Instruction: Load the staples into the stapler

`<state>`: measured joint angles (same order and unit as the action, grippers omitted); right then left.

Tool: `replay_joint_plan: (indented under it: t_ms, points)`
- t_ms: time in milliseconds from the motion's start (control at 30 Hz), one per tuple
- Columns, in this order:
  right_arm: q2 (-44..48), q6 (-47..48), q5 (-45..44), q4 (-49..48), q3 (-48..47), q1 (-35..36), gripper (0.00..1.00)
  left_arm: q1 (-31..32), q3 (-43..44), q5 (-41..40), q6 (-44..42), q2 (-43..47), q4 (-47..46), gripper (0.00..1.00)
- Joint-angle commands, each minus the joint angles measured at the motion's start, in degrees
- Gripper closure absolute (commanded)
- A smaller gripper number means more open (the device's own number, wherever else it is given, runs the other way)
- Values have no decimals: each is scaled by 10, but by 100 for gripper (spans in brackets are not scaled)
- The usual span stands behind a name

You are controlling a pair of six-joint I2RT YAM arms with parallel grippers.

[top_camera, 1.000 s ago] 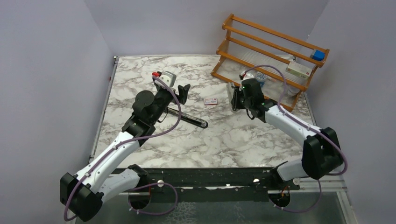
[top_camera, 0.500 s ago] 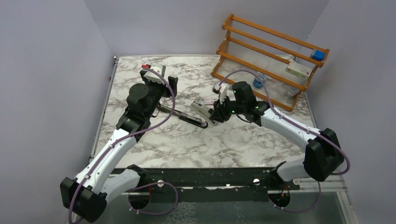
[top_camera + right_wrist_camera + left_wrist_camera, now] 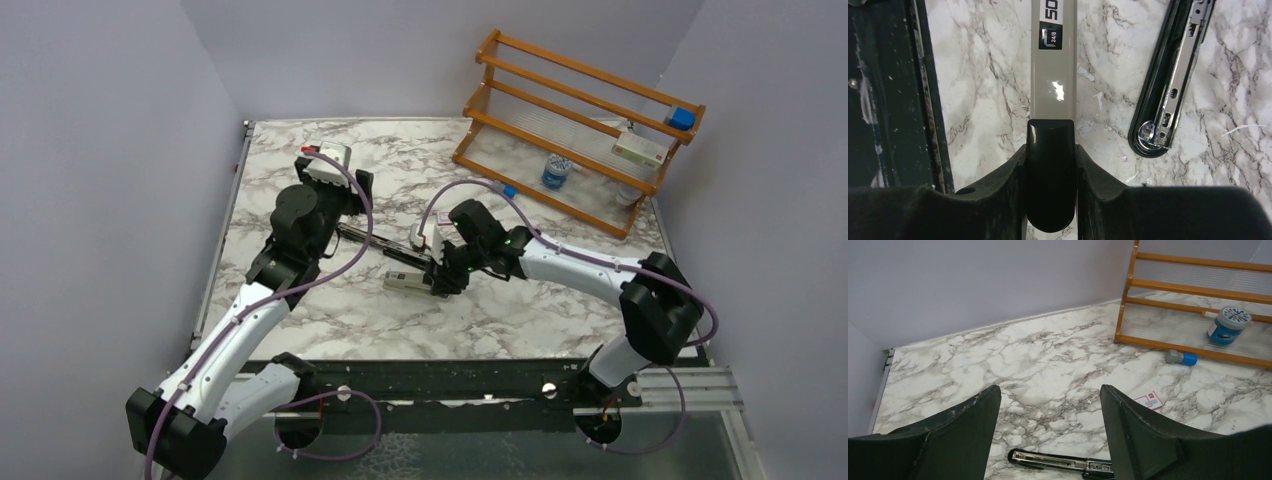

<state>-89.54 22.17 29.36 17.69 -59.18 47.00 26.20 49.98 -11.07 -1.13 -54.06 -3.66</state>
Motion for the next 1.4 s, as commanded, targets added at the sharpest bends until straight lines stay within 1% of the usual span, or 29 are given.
replay_joint_plan:
  t_ms: [0, 267, 500, 667, 733, 967, 1067, 1167, 1267, 1367]
  points:
    - [-18, 49, -27, -5, -24, 23, 98, -3, -23, -12, 8, 19, 10, 24]
    - [-39, 58, -60, -45, 5, 43, 96, -4, -46, -36, -4, 20, 23, 24]
    - [-52, 60, -65, -49, 13, 48, 89, -4, -74, -55, 6, 24, 3, 24]
    - [-68, 61, -74, -39, 10, 51, 82, -4, -87, -49, 5, 18, -10, 24]
    - [-74, 62, -78, -35, 9, 53, 78, -4, -89, -47, -3, 16, -11, 24]
    - [-71, 58, -79, -28, 5, 54, 57, -4, -95, -34, -9, 0, -29, 24]
    - [-61, 55, -75, -24, 3, 54, 52, -4, -93, -24, -2, -20, -41, 22]
    - [-42, 46, -62, -29, 0, 54, 48, -4, -95, -35, 13, -32, -52, 21]
    - [-18, 36, -56, -30, -5, 54, 46, -5, -97, -37, 16, -40, -60, 21]
    - [32, 4, -72, -57, 14, 54, 44, -8, -96, -19, 6, -52, -66, 21]
